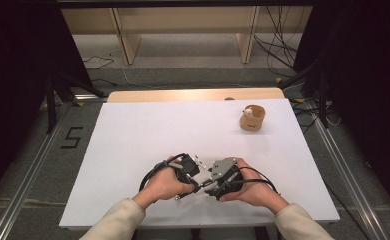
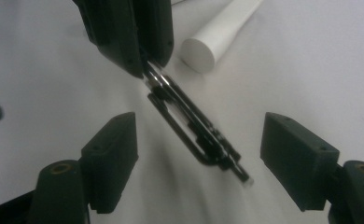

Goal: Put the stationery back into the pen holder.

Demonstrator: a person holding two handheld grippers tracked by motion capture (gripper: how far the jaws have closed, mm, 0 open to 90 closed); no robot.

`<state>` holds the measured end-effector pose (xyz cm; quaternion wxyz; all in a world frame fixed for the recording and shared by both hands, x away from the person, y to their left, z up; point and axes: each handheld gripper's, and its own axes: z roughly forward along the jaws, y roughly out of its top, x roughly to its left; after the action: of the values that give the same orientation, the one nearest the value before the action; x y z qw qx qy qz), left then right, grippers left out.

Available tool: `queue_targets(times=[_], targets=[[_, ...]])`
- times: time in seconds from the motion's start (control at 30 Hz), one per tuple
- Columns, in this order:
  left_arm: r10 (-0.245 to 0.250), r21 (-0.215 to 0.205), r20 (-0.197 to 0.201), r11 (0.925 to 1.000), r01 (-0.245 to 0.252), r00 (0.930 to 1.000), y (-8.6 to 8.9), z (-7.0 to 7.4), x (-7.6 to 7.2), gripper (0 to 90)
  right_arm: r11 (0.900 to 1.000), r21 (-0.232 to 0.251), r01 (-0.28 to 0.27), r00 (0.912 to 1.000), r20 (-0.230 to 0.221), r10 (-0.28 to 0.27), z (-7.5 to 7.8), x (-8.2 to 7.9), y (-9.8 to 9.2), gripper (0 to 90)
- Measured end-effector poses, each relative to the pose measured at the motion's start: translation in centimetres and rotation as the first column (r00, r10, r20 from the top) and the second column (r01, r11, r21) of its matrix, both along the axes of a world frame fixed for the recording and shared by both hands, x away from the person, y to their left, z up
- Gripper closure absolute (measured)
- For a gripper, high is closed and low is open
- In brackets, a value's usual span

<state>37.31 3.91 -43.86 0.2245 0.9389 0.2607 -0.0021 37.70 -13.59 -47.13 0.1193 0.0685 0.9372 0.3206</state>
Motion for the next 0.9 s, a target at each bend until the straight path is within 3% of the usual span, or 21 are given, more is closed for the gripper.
queue_targets(times=[0.2,0.27,0.37,0.47,0.53,0.63,0.7,0.73,0.77,0.83,0.87,0.9], targets=[[-0.017,-0.001,-0.008,0.9999,0.017,0.9998,-0.6,-0.3,0.0,79.5,0.999,-0.001,-0.034,0.9990,-0.029,0.034,-0.1,-0.1,0.1,43.1],[-0.026,-0.007,-0.011,0.9996,0.026,0.9996,-0.7,-0.3,0.0,79.4,0.999,0.014,-0.051,0.9965,-0.066,0.051,-0.3,0.0,0.1,54.2],[-0.050,-0.006,-0.004,0.9987,0.050,0.9987,-0.8,-0.4,-0.1,79.3,0.997,0.007,-0.073,0.9943,-0.077,0.074,-0.4,0.1,0.0,61.3],[-0.060,-0.026,0.022,0.9978,0.061,0.9979,-0.8,-0.3,-0.1,78.2,0.996,-0.003,-0.093,0.9910,-0.097,0.092,-0.5,0.1,-0.1,68.2],[-0.070,-0.045,0.075,0.9963,0.073,0.9947,-0.6,0.0,0.1,77.1,0.995,-0.005,-0.102,0.9900,-0.099,0.101,-0.5,0.1,-0.1,71.5],[-0.022,-0.114,0.188,0.9925,0.045,0.9819,-0.1,0.7,0.2,68.8,0.995,-0.008,-0.103,0.9889,-0.108,0.102,-0.5,0.0,-0.1,75.9],[0.028,-0.165,0.270,0.9861,0.018,0.9623,0.5,1.3,0.3,57.4,0.997,-0.010,-0.082,0.9897,-0.119,0.081,-0.5,0.3,-0.4,76.0],[0.061,-0.200,0.297,0.9799,-0.001,0.9531,0.8,1.5,0.4,46.8,0.999,0.015,-0.037,0.9936,-0.106,0.039,-0.5,0.6,-0.7,76.0],[0.101,-0.232,0.312,0.9724,-0.027,0.9446,1.1,1.7,0.4,46.8,0.999,0.015,-0.037,0.9936,-0.106,0.039,-0.5,0.6,-0.7,76.0],[0.159,-0.279,0.336,0.9581,-0.063,0.9283,1.9,1.9,0.4,38.4,0.996,0.070,0.056,0.9925,-0.112,-0.048,-0.4,1.1,-1.1,76.0],[0.222,-0.333,0.338,0.9372,-0.104,0.9146,2.6,1.8,0.4,36.3,0.992,0.089,0.093,0.9898,-0.116,-0.083,-0.4,1.3,-1.3,76.0],[0.222,-0.333,0.338,0.9372,-0.104,0.9146,2.6,1.8,0.4,35.1,0.986,0.113,0.126,0.9868,-0.116,-0.113,-0.3,1.4,-1.5,76.0]])
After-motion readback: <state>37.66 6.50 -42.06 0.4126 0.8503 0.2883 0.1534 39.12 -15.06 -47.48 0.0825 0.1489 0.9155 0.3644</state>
